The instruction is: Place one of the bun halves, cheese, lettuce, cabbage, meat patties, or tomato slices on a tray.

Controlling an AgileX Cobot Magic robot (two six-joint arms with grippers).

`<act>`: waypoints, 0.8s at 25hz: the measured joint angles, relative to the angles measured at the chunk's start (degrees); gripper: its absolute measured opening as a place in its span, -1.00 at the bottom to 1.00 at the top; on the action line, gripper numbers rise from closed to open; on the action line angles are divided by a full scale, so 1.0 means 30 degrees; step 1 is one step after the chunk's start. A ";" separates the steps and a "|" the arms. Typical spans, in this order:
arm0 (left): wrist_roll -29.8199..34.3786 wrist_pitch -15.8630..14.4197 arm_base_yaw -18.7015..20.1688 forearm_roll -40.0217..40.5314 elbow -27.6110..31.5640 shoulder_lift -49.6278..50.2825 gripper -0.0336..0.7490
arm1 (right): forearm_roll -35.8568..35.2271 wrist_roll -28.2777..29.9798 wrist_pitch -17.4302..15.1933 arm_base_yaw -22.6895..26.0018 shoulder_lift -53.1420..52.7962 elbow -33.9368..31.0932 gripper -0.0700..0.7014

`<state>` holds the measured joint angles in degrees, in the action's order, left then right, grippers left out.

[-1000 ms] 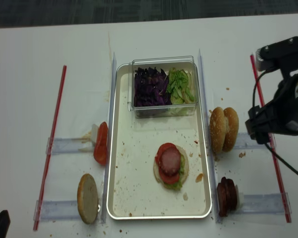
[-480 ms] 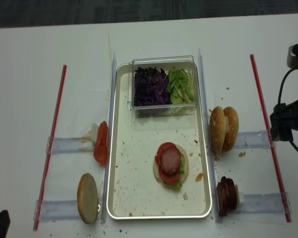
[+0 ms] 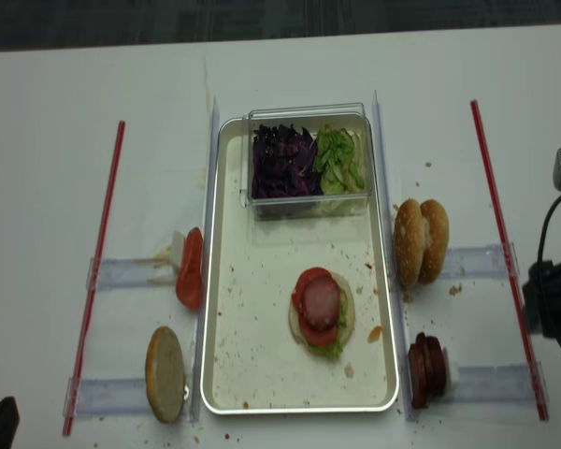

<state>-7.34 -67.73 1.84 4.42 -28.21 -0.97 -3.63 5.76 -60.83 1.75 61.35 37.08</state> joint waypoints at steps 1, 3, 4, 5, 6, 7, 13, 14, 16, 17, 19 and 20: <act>0.0000 0.0000 0.0000 0.0000 0.0000 0.0000 0.48 | 0.0068 0.0000 -0.0246 0.0000 -0.0532 0.0000 0.97; 0.0000 0.0000 0.0000 0.0000 0.0000 0.0000 0.48 | 0.0069 -0.0036 -0.0602 0.0000 -0.1524 0.0000 0.97; 0.0000 0.0000 0.0000 0.0000 0.0000 0.0000 0.48 | 0.0069 -0.0049 -0.0784 0.0000 -0.2067 0.0000 0.97; 0.0000 0.0000 0.0000 0.0000 0.0000 0.0000 0.48 | 0.0069 -0.0068 -0.0904 0.0000 -0.2510 -0.0134 0.97; 0.0000 0.0000 0.0000 0.0000 0.0000 0.0000 0.48 | 0.0069 -0.0068 -0.0948 0.0000 -0.3030 -0.0287 0.97; 0.0000 0.0000 0.0000 0.0000 0.0000 0.0000 0.48 | 0.0069 -0.0095 -0.0979 0.0000 -0.3519 -0.0464 0.97; 0.0000 0.0000 0.0000 0.0000 0.0000 0.0000 0.48 | 0.0141 -0.0113 -0.0437 0.0000 -0.6203 -0.2236 0.97; 0.0000 0.0000 0.0000 0.0000 0.0000 0.0000 0.48 | 0.0150 -0.0113 -0.0401 0.0000 -0.6646 -0.2609 0.97; 0.0000 0.0000 0.0000 0.0000 0.0000 0.0000 0.48 | 0.0229 -0.0140 -0.0493 0.0000 -0.7393 -0.3046 0.97; 0.0000 0.0000 0.0000 0.0000 0.0000 0.0000 0.48 | 0.0229 -0.0140 -0.0531 0.0000 -0.7805 -0.3081 0.97; 0.0000 0.0000 0.0000 0.0000 0.0000 0.0000 0.48 | 0.0229 -0.0140 -0.0502 0.0000 -0.8688 -0.3081 0.97; 0.0000 0.0000 0.0000 0.0000 0.0000 0.0000 0.48 | 0.0229 -0.0140 -0.0502 0.0000 -0.9098 -0.3081 0.97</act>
<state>-7.34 -67.73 1.84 4.42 -28.21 -0.97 -2.95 5.34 -62.34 1.75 34.06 27.84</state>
